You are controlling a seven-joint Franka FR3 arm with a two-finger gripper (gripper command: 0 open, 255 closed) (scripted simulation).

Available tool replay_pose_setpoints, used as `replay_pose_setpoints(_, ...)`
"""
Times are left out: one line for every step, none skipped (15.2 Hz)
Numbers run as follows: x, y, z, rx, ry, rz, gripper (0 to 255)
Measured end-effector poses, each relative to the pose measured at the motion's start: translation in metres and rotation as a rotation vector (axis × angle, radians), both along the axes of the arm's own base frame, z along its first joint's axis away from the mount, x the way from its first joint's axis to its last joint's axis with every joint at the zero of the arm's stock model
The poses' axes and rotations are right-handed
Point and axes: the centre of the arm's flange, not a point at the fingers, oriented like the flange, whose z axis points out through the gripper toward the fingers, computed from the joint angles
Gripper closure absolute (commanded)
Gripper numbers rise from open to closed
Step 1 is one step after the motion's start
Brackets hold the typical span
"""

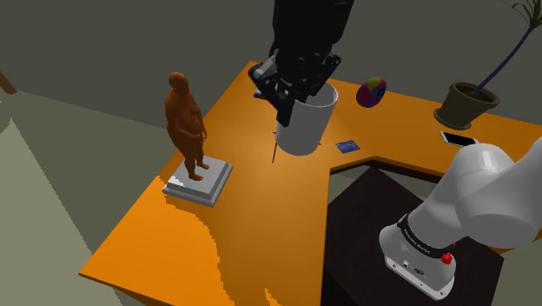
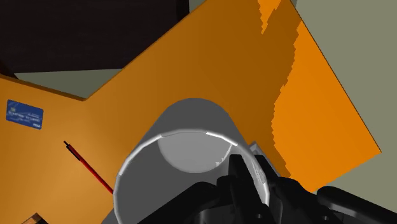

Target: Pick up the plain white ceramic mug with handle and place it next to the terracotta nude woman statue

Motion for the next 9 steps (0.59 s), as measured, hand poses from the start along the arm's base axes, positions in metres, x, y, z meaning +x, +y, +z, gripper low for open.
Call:
replay_pose_setpoints(-0.001,-0.001,-0.006,0.0,0.0,0.0,255)
replay_pose_setpoints(-0.001,0.0,-0.01,0.0,0.0,0.0,255)
replay_pose_setpoints(-0.002,0.0,-0.014,0.0,0.0,0.0,255)
replay_pose_setpoints(-0.002,0.0,-0.02,0.0,0.0,0.0,255)
replay_pose_setpoints(-0.002,0.0,-0.026,0.0,0.0,0.0,255)
replay_pose_setpoints(-0.002,0.001,-0.031,0.0,0.0,0.0,255)
replay_pose_setpoints(-0.002,0.0,-0.037,0.0,0.0,0.0,255)
replay_pose_setpoints(-0.002,-0.001,-0.042,0.0,0.0,0.0,255)
replay_pose_setpoints(-0.002,-0.001,-0.046,0.0,0.0,0.0,255)
